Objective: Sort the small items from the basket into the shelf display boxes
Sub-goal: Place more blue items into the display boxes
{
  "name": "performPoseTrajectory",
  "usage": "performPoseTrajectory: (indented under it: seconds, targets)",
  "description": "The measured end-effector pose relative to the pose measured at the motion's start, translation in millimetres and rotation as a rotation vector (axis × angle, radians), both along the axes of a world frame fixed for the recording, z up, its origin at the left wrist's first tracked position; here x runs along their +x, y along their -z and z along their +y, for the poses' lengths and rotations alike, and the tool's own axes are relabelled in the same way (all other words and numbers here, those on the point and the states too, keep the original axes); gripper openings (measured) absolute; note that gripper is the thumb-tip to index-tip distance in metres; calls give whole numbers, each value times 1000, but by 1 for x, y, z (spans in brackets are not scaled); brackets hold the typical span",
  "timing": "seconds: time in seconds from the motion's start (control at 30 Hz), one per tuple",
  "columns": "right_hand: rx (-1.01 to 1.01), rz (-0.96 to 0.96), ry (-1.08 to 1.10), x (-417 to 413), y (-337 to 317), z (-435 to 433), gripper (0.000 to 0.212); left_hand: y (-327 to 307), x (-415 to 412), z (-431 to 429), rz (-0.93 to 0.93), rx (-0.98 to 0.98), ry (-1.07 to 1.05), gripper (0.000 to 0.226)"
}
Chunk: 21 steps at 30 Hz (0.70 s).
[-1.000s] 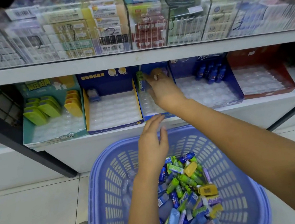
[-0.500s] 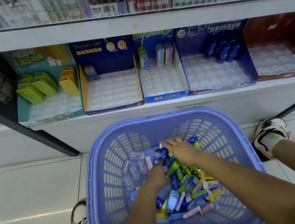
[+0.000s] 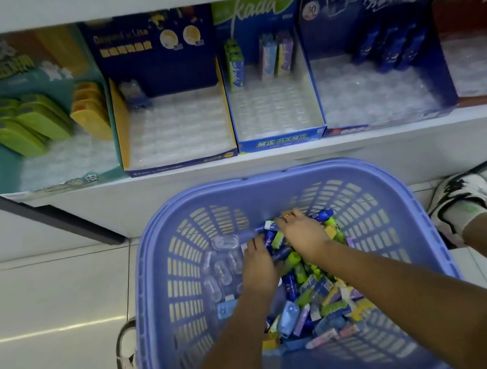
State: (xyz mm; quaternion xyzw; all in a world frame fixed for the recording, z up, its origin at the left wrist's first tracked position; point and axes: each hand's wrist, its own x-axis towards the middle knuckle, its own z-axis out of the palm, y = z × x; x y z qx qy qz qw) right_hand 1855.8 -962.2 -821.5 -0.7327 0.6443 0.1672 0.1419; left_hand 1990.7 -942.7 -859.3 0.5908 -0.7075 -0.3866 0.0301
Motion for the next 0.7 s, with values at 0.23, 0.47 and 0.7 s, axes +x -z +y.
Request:
performPoseTrajectory:
  seconds: [0.23,0.47,0.7]
  targets:
    - [-6,-239,416,-11,-16,2,26,8,-5,-12,-289,-164,168,66]
    - [45,-1038,1101,-33,-54,20,35,9,-19,-13,-402,-88,218,52]
    - [126,-1239,1236,-47,-78,42,46,-8,-13,-25,-214,313,14,45]
